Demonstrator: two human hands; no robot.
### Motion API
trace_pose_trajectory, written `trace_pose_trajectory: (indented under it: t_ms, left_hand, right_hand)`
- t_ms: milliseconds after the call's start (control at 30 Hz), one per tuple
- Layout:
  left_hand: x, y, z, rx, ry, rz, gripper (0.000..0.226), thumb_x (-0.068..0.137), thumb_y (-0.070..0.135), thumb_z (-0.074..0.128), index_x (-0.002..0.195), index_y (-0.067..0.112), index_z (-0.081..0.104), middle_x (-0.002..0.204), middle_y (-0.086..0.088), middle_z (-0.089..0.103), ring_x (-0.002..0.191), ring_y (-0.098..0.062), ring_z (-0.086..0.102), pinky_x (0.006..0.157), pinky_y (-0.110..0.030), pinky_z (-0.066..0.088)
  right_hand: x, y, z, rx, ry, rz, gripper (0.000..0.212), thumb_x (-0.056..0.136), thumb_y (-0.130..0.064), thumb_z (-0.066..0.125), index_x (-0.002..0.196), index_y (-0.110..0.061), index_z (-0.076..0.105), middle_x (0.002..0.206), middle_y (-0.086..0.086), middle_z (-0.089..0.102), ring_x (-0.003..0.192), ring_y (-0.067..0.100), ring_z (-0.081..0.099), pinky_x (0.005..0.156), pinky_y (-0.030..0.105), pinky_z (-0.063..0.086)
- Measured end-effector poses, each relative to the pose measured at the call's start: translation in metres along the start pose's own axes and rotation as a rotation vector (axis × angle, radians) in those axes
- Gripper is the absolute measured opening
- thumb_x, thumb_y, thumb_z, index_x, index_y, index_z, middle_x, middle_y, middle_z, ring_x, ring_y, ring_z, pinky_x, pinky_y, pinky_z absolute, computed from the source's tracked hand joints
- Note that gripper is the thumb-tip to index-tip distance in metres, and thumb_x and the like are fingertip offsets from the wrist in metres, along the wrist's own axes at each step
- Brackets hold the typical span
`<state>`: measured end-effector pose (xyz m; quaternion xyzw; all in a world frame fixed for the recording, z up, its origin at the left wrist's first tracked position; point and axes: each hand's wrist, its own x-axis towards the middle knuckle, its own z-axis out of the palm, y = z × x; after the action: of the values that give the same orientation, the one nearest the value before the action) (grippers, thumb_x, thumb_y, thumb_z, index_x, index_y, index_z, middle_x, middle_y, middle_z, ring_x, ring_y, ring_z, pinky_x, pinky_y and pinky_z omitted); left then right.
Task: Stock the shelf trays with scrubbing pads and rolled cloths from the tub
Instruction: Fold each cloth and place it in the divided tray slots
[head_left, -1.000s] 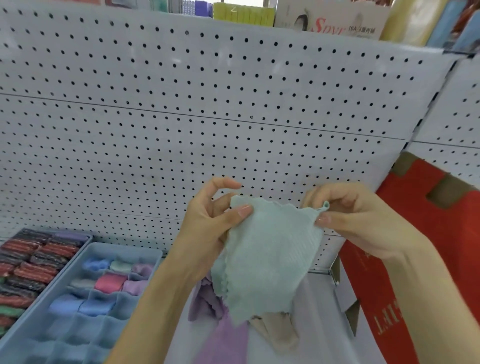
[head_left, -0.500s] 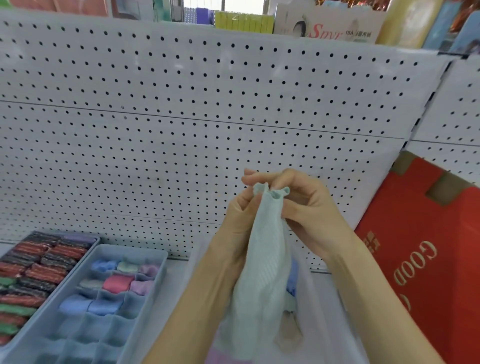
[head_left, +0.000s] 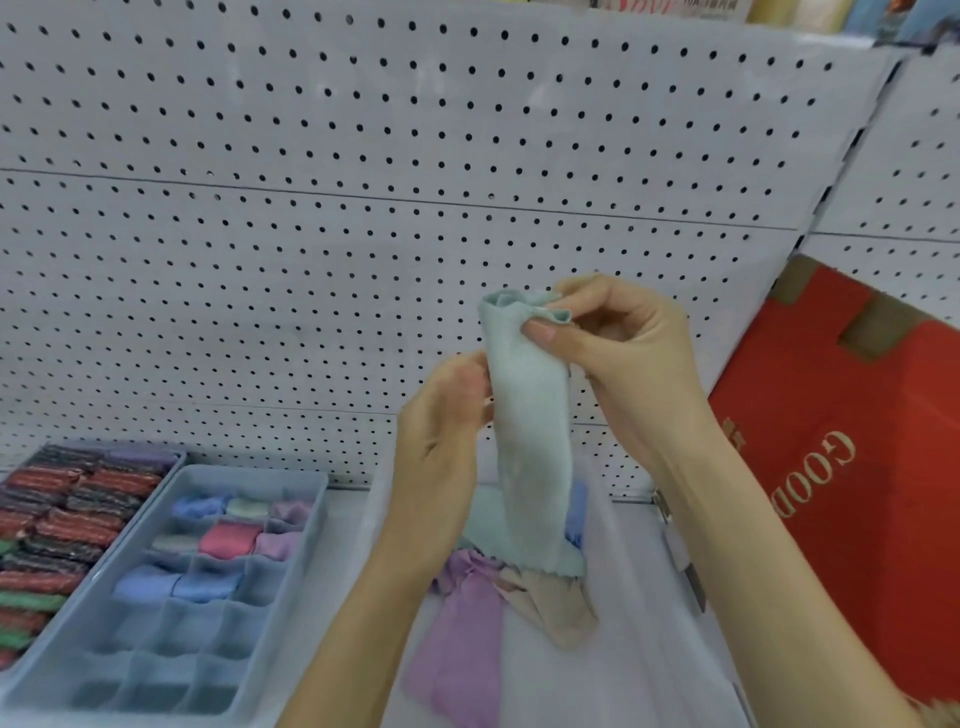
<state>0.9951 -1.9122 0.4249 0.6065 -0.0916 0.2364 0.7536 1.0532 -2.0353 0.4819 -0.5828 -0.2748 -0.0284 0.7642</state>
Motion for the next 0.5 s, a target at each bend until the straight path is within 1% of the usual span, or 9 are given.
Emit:
trace_pose_trajectory:
  t_ms: [67,100,167,200,267,333,433,500]
  left_hand:
    - [0.0,0.003,0.007,0.002,-0.106,-0.042,0.023,0.09,0.02,0.061,0.107,0.006,0.061,0.095,0.001,0.07,0.091,-0.006,0.065,0.076,-0.017,0.05]
    - [0.002,0.001,0.007,-0.007,-0.118,-0.07,0.026,0.084,0.013,0.067,0.108,0.008,0.06,0.096,0.003,0.07,0.092,-0.006,0.066,0.076,-0.018,0.051]
    - [0.009,-0.003,0.005,0.026,-0.138,-0.08,0.037,0.075,0.011,0.072,0.109,0.016,0.06,0.1,0.006,0.071,0.096,-0.009,0.067,0.08,-0.023,0.053]
    - [0.011,-0.005,0.004,0.04,-0.153,-0.077,0.038,0.073,0.013,0.074,0.108,0.019,0.06,0.1,0.008,0.072,0.096,-0.01,0.067,0.079,-0.024,0.053]
    - [0.01,-0.005,0.001,0.027,-0.192,-0.103,0.04,0.071,0.011,0.078,0.105,0.021,0.061,0.097,0.009,0.073,0.093,-0.01,0.069,0.075,-0.022,0.053]
    - [0.007,-0.003,0.004,-0.042,-0.23,-0.159,0.036,0.073,0.011,0.073,0.106,0.017,0.06,0.095,0.003,0.074,0.09,-0.015,0.071,0.074,-0.026,0.056]
    - [0.002,-0.003,0.008,-0.11,-0.265,-0.226,0.032,0.079,0.013,0.067,0.109,0.01,0.057,0.097,-0.006,0.074,0.092,-0.024,0.071,0.08,-0.037,0.058]
    - [0.001,-0.004,0.007,-0.16,-0.291,-0.295,0.034,0.078,0.013,0.064,0.11,0.005,0.056,0.097,-0.01,0.074,0.089,-0.026,0.071,0.077,-0.036,0.058]
  right_hand:
    - [0.001,-0.003,0.007,-0.01,0.022,-0.027,0.011,0.059,-0.004,0.076,0.067,-0.006,0.068,0.076,-0.002,0.067,0.074,0.014,0.064,0.069,0.025,0.052]
    - [0.002,-0.004,0.009,-0.006,0.029,-0.03,0.012,0.059,-0.003,0.075,0.068,-0.004,0.066,0.076,-0.003,0.067,0.074,0.013,0.064,0.069,0.025,0.052]
    - [0.003,-0.006,0.01,0.008,0.026,-0.014,0.012,0.061,-0.002,0.074,0.068,-0.005,0.066,0.078,-0.002,0.067,0.076,0.012,0.064,0.07,0.025,0.053]
    - [0.004,-0.008,0.01,0.007,0.018,-0.004,0.011,0.063,0.0,0.074,0.068,-0.007,0.066,0.08,-0.001,0.067,0.077,0.014,0.064,0.07,0.026,0.053]
    - [0.004,-0.008,0.009,-0.01,0.027,-0.002,0.016,0.069,0.004,0.073,0.067,-0.009,0.066,0.084,0.002,0.067,0.079,0.016,0.063,0.069,0.027,0.051]
    - [0.004,-0.006,0.008,-0.03,0.061,-0.016,0.017,0.071,0.005,0.072,0.067,-0.01,0.065,0.082,0.0,0.067,0.076,0.015,0.063,0.067,0.026,0.05]
    - [0.002,-0.001,0.008,-0.075,0.112,-0.039,0.017,0.074,0.003,0.072,0.069,-0.011,0.064,0.078,-0.003,0.067,0.074,0.013,0.062,0.068,0.027,0.05]
    - [0.001,0.002,0.006,-0.104,0.136,-0.038,0.016,0.075,0.001,0.073,0.071,-0.012,0.064,0.076,-0.005,0.067,0.073,0.013,0.061,0.066,0.027,0.05]
